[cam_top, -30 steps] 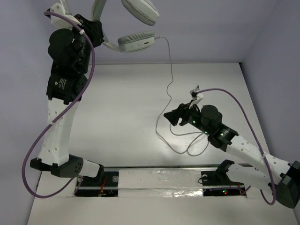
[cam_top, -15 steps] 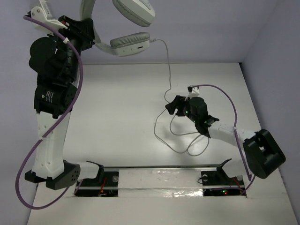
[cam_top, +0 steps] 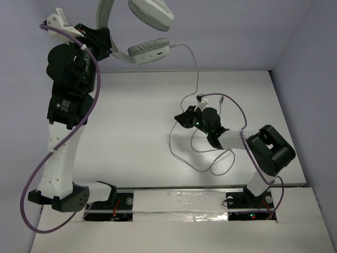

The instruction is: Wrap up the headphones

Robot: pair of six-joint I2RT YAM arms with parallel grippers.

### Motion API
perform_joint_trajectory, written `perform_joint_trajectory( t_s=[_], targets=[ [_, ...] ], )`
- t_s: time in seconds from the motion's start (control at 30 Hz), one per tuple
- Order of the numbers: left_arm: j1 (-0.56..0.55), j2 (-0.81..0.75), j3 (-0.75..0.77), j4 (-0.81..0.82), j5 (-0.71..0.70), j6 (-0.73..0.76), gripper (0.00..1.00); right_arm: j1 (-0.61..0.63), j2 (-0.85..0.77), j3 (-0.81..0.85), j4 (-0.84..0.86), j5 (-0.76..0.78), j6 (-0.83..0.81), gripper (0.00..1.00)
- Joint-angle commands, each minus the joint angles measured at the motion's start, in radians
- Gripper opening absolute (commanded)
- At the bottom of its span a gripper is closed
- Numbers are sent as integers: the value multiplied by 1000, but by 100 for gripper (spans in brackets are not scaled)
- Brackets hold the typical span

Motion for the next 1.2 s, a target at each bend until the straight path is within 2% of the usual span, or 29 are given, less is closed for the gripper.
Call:
perform_joint_trajectory(
  t_s=[0.0,0.03,0.07,0.1,0.33,0.4,0.5,0.57,0.63,0.77,0.83,0.93,1.03,1.17],
  targets=[
    [4,-55,-101,172,-119,-68,0,63,0,41,140,-1,15,13],
    [4,-64,-132,218,-144,-69,0,76,-3,41,129,2,22,10],
    [4,-76,-160,238,-171,-68,0,108,-7,38,86,7,28,2],
    [4,-79,-203,241,-226,-62,0,131,-21,37,57,13,30,0],
    [24,-15,-292,341,-421,-14,0,415,-43,93,-401,58,-8,0],
    [24,16,-332,367,-472,10,0,512,-35,155,-602,99,-31,0],
    [24,69,-399,387,-536,32,0,594,-64,239,-894,198,-96,0],
    [24,86,-462,418,-547,32,0,643,-136,282,-1083,254,-136,0],
    [-5,86,-577,471,-561,21,0,678,-214,394,-1231,346,-165,0],
    [-66,92,-725,508,-544,-43,0,679,-277,501,-1343,352,-215,0],
    [-102,97,-778,498,-541,-102,0,679,-259,585,-1383,357,-255,0],
    [-143,83,-878,546,-449,-153,0,679,-236,667,-1428,403,-289,0],
    [-174,66,-956,585,-377,-147,0,679,-265,719,-1445,469,-333,0],
    [-202,14,-1065,675,-282,-71,0,599,-271,842,-1469,507,-392,0]
  ],
)
